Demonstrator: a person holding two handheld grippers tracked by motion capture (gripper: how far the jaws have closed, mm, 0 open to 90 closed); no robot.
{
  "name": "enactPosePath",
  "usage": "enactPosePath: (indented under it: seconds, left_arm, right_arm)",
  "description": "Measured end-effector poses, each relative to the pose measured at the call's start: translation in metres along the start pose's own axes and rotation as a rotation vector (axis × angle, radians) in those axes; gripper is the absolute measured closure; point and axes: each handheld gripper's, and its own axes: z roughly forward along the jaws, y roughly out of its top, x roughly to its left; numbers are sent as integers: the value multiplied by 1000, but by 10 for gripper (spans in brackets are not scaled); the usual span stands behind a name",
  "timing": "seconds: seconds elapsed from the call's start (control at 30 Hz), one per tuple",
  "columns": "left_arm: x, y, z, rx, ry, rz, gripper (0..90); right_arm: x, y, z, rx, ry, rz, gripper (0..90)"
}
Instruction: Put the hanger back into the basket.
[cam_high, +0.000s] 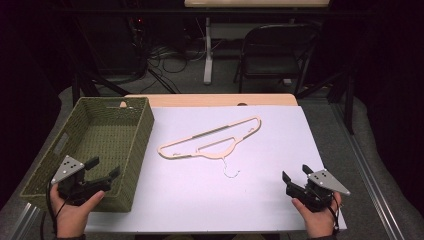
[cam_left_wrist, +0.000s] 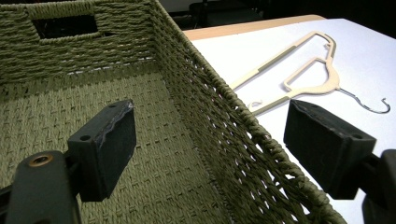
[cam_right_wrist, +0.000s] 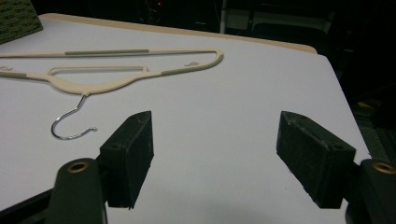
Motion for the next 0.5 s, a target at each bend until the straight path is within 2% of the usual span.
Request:
enactPosePath:
  seconds: [0.5]
  left_arm:
    - [-2, 1, 0, 3, 2, 12, 174]
  right_arm:
    - [1, -1, -1, 6, -2, -6, 270]
